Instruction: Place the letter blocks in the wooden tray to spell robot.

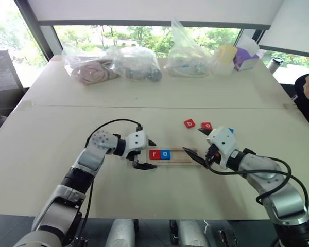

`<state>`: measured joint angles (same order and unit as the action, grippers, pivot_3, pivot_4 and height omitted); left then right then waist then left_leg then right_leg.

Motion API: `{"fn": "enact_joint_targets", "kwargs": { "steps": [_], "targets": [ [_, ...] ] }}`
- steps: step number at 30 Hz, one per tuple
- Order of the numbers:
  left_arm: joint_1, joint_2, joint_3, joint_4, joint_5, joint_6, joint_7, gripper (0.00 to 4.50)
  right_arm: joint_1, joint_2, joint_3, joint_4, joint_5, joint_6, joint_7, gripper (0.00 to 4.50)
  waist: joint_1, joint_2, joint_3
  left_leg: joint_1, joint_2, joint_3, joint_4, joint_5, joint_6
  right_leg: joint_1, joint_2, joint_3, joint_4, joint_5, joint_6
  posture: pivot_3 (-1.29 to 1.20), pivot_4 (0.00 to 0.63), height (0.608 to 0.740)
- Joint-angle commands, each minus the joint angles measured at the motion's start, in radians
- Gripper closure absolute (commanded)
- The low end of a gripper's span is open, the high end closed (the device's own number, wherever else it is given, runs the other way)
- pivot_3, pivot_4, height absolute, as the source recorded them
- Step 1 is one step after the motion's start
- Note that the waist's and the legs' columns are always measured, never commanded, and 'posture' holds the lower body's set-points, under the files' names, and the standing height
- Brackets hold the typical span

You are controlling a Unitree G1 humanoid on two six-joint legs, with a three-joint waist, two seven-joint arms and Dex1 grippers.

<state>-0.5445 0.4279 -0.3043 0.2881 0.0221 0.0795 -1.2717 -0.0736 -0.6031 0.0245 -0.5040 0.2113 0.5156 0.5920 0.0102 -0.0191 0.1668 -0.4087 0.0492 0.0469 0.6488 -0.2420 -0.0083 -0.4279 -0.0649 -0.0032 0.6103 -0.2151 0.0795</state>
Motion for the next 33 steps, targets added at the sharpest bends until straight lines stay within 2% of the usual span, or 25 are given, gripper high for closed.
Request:
{"fn": "enact_joint_targets", "kwargs": {
  "steps": [1, 11, 17, 21, 24, 27, 33],
  "targets": [
    [0.052, 0.048, -0.064, 0.055, 0.052, 0.013, -0.011, 0.03, -0.018, 0.004, -0.007, -0.012, 0.002, -0.017, 0.001, 0.00, -0.004, 0.000, 0.000, 0.000, 0.000, 0.000, 0.000, 0.000, 0.000, 0.000, 0.000, 0.000, 0.000, 0.000, 0.000, 0.00, 0.150, 0.740],
    [0.142, 0.247, 0.012, -0.002, -0.030, 0.040, -0.036, 0.03, -0.050, 0.009, 0.016, 0.022, 0.000, -0.034, 0.018, 0.00, -0.052, 0.000, 0.000, 0.003, 0.004, -0.002, -0.004, 0.000, 0.001, -0.002, 0.005, 0.000, 0.003, -0.001, -0.002, 0.00, 0.150, 0.740],
    [0.194, 0.317, 0.079, -0.063, -0.096, 0.064, -0.011, 0.03, -0.079, 0.016, 0.034, 0.046, -0.001, -0.046, 0.027, 0.00, -0.057, 0.000, 0.000, 0.009, 0.005, -0.004, -0.008, 0.000, 0.001, -0.003, 0.007, 0.000, 0.003, 0.000, -0.005, 0.00, 0.150, 0.740],
    [0.219, 0.279, 0.210, -0.140, -0.242, 0.109, 0.045, 0.03, -0.117, 0.050, 0.047, 0.091, -0.029, -0.041, -0.020, 0.00, -0.055, -0.001, 0.001, 0.014, 0.004, -0.001, -0.015, 0.000, 0.001, -0.004, 0.005, 0.000, 0.003, 0.000, -0.005, 0.00, 0.150, 0.740],
    [0.235, 0.258, 0.305, -0.214, -0.361, 0.175, 0.075, 0.03, -0.159, 0.100, 0.043, 0.129, -0.039, -0.005, -0.073, 0.00, -0.052, -0.003, 0.001, 0.010, 0.004, -0.001, -0.016, 0.000, 0.001, -0.008, 0.005, 0.000, 0.003, 0.000, -0.006, 0.00, 0.150, 0.740],
    [0.250, 0.243, 0.360, -0.284, -0.426, 0.216, 0.107, 0.03, -0.198, 0.140, 0.040, 0.161, -0.044, 0.035, -0.111, 0.00, -0.047, -0.002, 0.001, -0.001, 0.003, -0.001, -0.014, 0.000, 0.000, -0.017, 0.005, 0.000, 0.004, 0.003, -0.009, 0.00, 0.150, 0.740],
    [0.264, 0.215, 0.422, -0.447, -0.542, 0.339, 0.205, 0.03, -0.319, 0.249, 0.038, 0.238, -0.018, 0.175, -0.185, 0.00, -0.028, -0.003, 0.001, -0.001, 0.002, 0.000, -0.014, 0.000, 0.000, -0.016, 0.004, 0.000, 0.004, 0.002, -0.007, 0.00, 0.150, 0.740]
  ]
}}
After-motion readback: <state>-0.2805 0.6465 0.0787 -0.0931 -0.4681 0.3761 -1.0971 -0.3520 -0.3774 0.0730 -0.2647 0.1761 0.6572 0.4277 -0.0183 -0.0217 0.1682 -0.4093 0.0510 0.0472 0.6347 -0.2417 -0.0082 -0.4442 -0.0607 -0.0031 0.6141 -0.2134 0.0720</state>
